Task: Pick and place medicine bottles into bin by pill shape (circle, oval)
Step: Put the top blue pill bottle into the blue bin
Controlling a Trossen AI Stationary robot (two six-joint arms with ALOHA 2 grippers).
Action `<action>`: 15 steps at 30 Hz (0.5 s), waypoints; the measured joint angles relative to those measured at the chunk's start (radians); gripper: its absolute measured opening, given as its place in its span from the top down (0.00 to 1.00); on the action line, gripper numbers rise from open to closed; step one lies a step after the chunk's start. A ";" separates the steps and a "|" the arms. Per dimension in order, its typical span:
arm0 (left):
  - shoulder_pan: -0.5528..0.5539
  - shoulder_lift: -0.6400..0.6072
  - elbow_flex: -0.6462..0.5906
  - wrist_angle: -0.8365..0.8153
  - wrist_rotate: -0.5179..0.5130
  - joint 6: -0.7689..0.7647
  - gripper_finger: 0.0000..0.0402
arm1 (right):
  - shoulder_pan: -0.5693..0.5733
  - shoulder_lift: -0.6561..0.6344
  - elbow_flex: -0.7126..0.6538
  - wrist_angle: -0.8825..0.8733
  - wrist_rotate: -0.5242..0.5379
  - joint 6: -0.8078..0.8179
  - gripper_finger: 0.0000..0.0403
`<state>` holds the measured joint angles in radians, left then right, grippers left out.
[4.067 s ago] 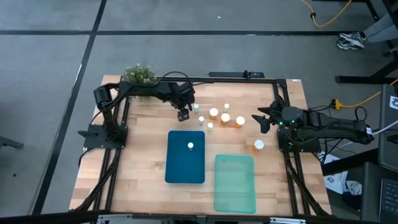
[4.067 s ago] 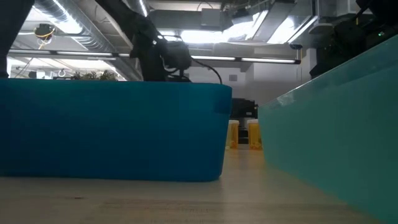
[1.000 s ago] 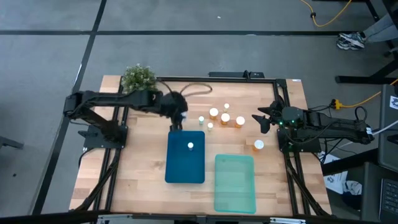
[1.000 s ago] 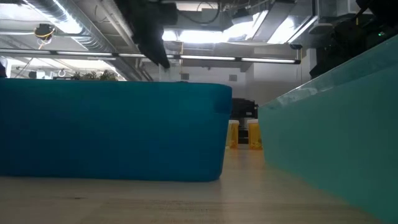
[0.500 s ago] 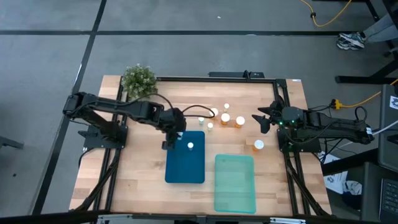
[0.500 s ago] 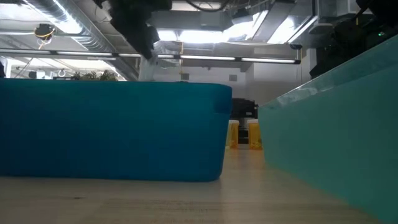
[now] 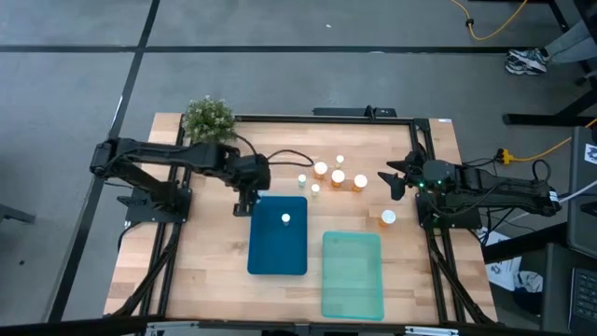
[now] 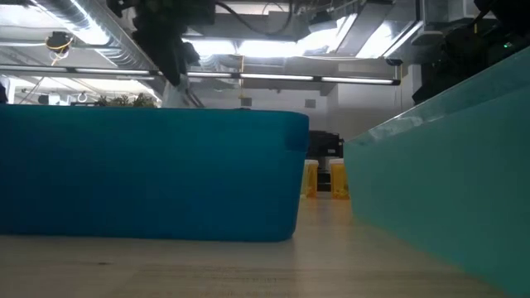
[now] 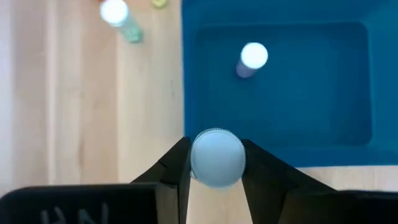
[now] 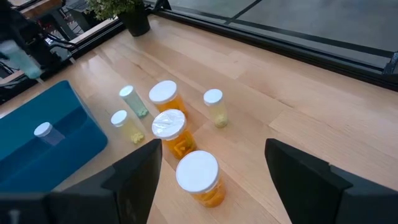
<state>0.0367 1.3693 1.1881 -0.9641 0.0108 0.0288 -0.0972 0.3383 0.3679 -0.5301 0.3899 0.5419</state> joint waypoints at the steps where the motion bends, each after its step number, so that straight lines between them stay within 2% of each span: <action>1: 0.005 -0.018 0.000 0.001 -0.001 0.000 0.75 | 0.000 0.000 0.000 0.000 0.000 0.000 0.29; 5: 0.024 -0.121 -0.022 0.036 -0.006 -0.001 0.75 | 0.000 0.000 0.000 0.000 0.000 0.000 0.29; 8: 0.029 -0.198 -0.104 0.088 -0.046 -0.048 0.75 | 0.000 0.000 0.000 0.000 0.000 0.000 0.29; 11: 0.029 -0.245 -0.222 0.219 -0.051 -0.110 0.75 | 0.000 0.000 0.000 0.000 0.000 0.001 0.29; 15: 0.010 -0.240 -0.348 0.422 -0.048 -0.155 0.75 | 0.000 0.000 0.000 -0.001 0.000 0.004 0.29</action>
<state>0.0467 1.1291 0.8401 -0.5418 -0.0371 -0.1262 -0.0973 0.3382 0.3679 -0.5310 0.3901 0.5457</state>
